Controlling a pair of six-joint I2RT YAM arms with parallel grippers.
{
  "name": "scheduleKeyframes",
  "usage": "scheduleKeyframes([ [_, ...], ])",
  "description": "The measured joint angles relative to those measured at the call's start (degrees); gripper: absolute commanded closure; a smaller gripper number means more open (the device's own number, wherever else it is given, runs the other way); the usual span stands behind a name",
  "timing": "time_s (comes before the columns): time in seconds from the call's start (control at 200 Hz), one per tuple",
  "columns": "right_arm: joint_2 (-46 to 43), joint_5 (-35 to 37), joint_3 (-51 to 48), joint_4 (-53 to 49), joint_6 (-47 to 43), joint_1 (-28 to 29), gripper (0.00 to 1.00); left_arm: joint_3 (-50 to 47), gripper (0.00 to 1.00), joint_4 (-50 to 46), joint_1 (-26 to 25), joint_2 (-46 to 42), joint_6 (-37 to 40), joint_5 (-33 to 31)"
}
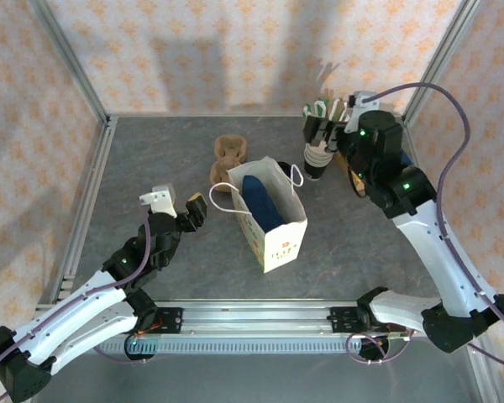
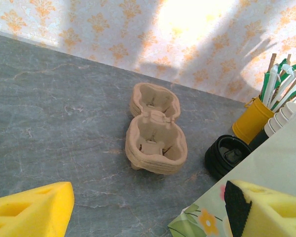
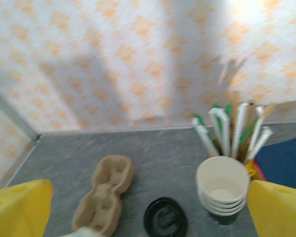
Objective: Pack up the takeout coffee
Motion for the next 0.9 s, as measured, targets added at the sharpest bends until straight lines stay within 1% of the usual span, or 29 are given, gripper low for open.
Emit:
scheduleKeyframes([
  [0.105, 0.6, -0.9, -1.7, 2.1, 0.0, -7.7, 0.00, 0.0, 0.19, 0.0, 0.0, 0.0, 0.0, 0.0],
  [0.185, 2.2, -1.6, -2.3, 3.8, 0.3, -12.5, 0.00, 0.0, 0.19, 0.0, 0.0, 0.0, 0.0, 0.0],
  [0.405, 10.0, -6.2, -3.1, 7.8, 3.0, -24.2, 0.00, 0.3, 0.19, 0.0, 0.0, 0.1, 0.0, 0.0],
  [0.516, 14.6, -7.6, -3.2, 9.1, 4.5, -28.8, 0.00, 0.5, 0.19, 0.0, 0.0, 0.3, 0.0, 0.0],
  [0.641, 19.9, -8.0, -3.2, 10.4, 5.9, -31.0, 0.00, 0.5, 0.19, 0.0, 0.0, 0.3, 0.0, 0.0],
  [0.801, 27.6, -8.0, -1.1, 10.1, 6.8, -31.2, 0.00, 0.5, 0.19, 0.0, 0.0, 0.2, 0.0, 0.0],
  [0.901, 30.9, -7.7, 0.4, 10.0, 7.4, -31.2, 0.00, 0.5, 0.19, 0.0, 0.0, 0.2, 0.0, 0.0],
])
